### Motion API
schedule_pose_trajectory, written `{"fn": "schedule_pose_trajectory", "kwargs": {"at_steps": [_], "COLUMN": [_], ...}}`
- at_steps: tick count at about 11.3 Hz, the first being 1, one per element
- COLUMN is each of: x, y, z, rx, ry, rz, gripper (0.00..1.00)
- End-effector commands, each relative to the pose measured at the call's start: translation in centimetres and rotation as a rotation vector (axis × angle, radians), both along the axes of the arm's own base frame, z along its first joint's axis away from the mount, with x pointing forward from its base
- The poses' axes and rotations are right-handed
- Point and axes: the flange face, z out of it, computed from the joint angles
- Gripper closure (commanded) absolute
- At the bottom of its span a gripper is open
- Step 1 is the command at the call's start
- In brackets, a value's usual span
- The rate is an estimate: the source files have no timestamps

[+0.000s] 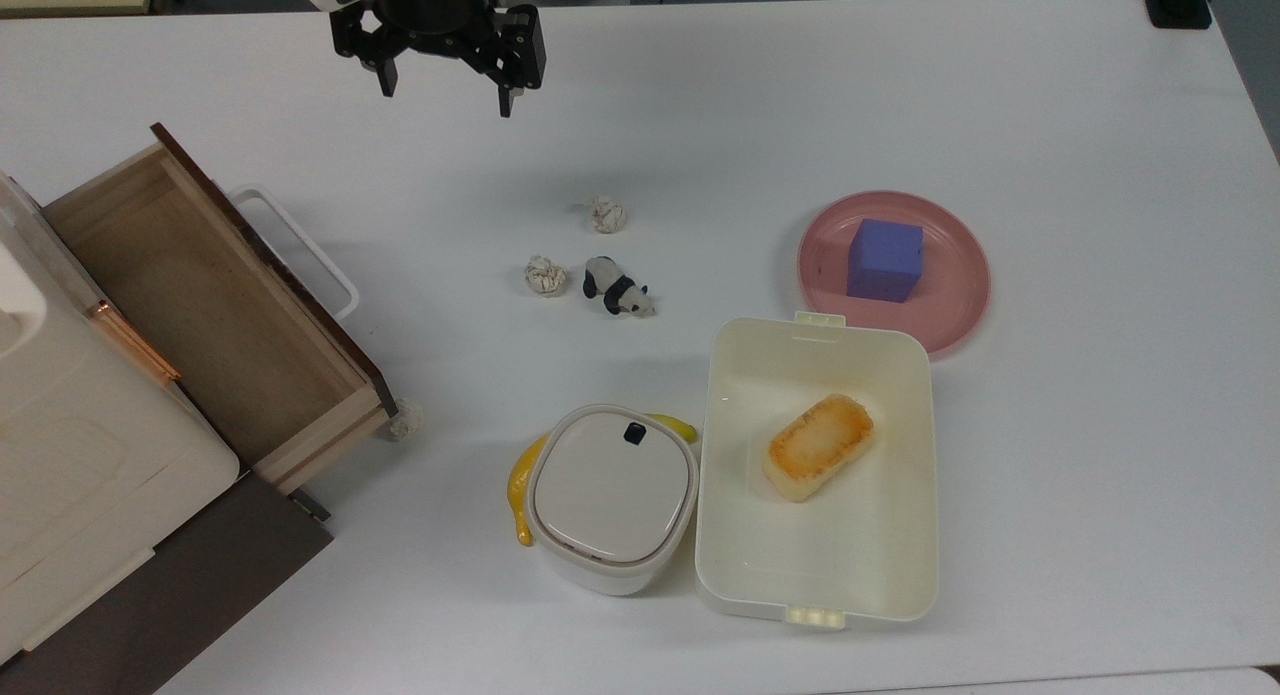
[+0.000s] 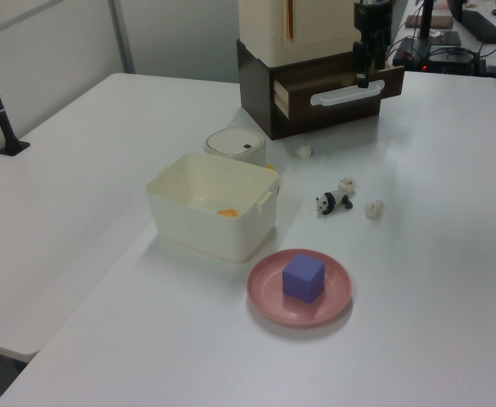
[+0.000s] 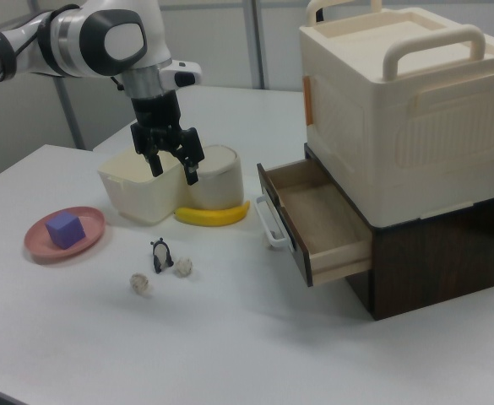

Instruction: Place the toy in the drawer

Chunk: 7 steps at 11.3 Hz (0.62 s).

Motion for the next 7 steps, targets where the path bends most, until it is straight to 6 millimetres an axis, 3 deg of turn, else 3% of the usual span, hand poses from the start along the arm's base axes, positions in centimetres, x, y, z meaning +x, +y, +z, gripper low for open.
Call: {"fn": "schedule_pose_trajectory", "kwargs": {"at_steps": [1, 3, 4, 7], "x": [0.0, 0.3, 0.8, 1.5], "y": [-0.1, 0.2, 0.9, 4.4], "z": [-0.3, -1.2, -2.5, -5.4], "rx": [0.022, 0.043, 0.051, 0.067], "ry": [-0.002, 0.012, 0.040, 0.102], "rz": [0.098, 0.130, 0.245, 0.495], "gripper": [0.00, 0.00, 0.01, 0.04]}}
